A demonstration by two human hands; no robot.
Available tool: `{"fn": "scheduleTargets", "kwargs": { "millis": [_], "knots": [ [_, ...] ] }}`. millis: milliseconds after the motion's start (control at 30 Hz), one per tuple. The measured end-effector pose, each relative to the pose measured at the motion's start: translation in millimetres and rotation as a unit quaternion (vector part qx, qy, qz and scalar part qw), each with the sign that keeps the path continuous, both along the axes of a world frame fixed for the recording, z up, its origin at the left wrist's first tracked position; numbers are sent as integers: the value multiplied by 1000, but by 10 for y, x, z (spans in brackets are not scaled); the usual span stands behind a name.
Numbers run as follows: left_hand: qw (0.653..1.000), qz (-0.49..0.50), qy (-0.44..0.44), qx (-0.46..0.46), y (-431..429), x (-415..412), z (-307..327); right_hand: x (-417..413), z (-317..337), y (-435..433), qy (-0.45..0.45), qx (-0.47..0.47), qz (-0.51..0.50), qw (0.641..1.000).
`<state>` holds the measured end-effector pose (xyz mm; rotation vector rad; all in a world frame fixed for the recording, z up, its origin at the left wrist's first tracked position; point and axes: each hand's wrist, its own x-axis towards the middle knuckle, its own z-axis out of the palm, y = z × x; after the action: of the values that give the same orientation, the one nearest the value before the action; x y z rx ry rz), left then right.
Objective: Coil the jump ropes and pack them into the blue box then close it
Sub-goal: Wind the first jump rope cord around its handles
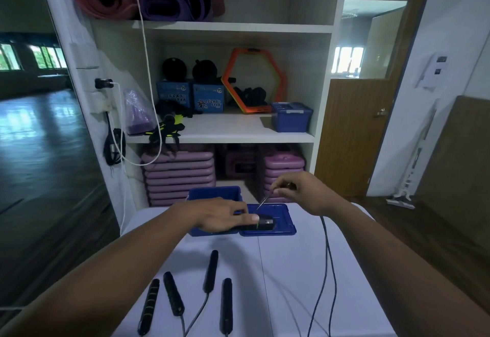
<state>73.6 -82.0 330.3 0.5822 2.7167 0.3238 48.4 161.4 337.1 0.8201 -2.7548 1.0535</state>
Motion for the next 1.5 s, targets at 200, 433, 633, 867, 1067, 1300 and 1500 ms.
{"fn": "scheduleTargets", "kwargs": {
  "millis": [200,433,633,867,1067,1300,1500],
  "knots": [
    [970,-53,-70,229,-79,102,241,11,-196,-16,-68,-152,9,986],
    [843,55,-192,500,-179,-29,213,101,-501,-215,-155,-265,0,952],
    [896,184,27,402,-147,-282,124,149,-558,-279,-197,-150,3,969],
    [967,125,220,43,-101,-336,-78,62,-239,-241,-12,67,-11,998],
    [989,-28,96,105,-68,-256,57,-16,70,-138,82,105,19,991],
    [969,-67,-27,238,-83,-12,314,-51,63,23,-73,-181,41,980],
    [909,9,-27,415,-163,-46,344,-15,-348,-155,-160,-323,26,932]
  ]
}}
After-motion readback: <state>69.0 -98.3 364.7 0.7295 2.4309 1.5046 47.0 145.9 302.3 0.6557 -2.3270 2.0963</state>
